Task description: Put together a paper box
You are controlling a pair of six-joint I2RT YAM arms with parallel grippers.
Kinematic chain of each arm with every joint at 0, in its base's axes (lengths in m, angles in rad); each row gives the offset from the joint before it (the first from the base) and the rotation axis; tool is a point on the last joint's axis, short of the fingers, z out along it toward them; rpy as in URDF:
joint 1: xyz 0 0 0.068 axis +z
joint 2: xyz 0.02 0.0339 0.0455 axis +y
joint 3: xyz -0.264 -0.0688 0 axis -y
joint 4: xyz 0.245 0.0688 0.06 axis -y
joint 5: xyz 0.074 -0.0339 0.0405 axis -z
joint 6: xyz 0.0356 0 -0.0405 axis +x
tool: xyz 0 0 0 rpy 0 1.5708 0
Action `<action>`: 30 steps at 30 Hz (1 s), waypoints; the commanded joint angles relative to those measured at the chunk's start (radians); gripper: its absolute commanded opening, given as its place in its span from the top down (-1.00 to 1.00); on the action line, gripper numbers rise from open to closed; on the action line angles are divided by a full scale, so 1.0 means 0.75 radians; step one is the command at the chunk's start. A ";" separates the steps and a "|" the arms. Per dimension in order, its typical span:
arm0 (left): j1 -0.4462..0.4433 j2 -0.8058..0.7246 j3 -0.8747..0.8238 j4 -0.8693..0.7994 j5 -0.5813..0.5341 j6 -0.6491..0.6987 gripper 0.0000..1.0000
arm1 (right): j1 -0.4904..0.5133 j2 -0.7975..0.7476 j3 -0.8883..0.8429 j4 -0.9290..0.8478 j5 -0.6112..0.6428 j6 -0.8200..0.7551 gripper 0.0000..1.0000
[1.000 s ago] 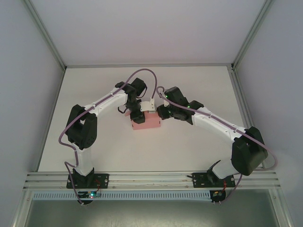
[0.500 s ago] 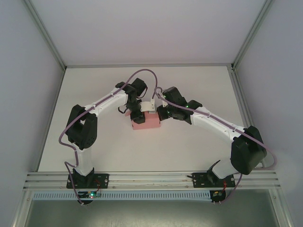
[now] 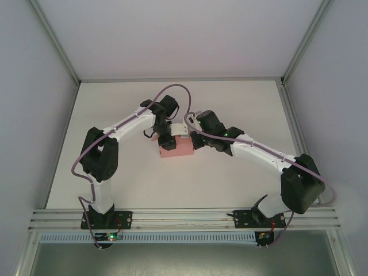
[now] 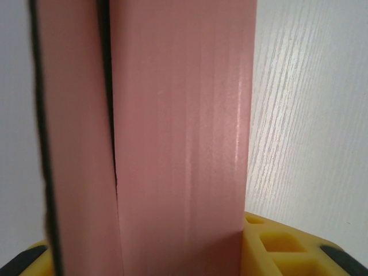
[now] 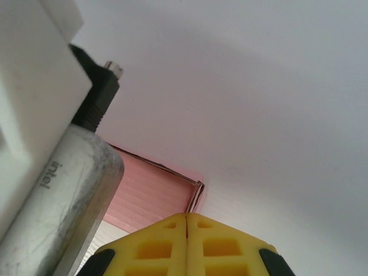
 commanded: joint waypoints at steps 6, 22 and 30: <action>-0.022 0.014 0.003 0.039 0.034 0.021 0.18 | 0.038 -0.033 -0.192 0.067 -0.048 -0.085 1.00; -0.028 -0.086 -0.023 0.114 0.053 -0.022 -0.15 | 0.067 -0.025 -0.081 0.022 0.108 -0.003 1.00; -0.029 -0.064 -0.027 0.100 0.014 -0.019 -0.04 | -0.038 -0.145 -0.083 0.030 -0.156 0.069 0.31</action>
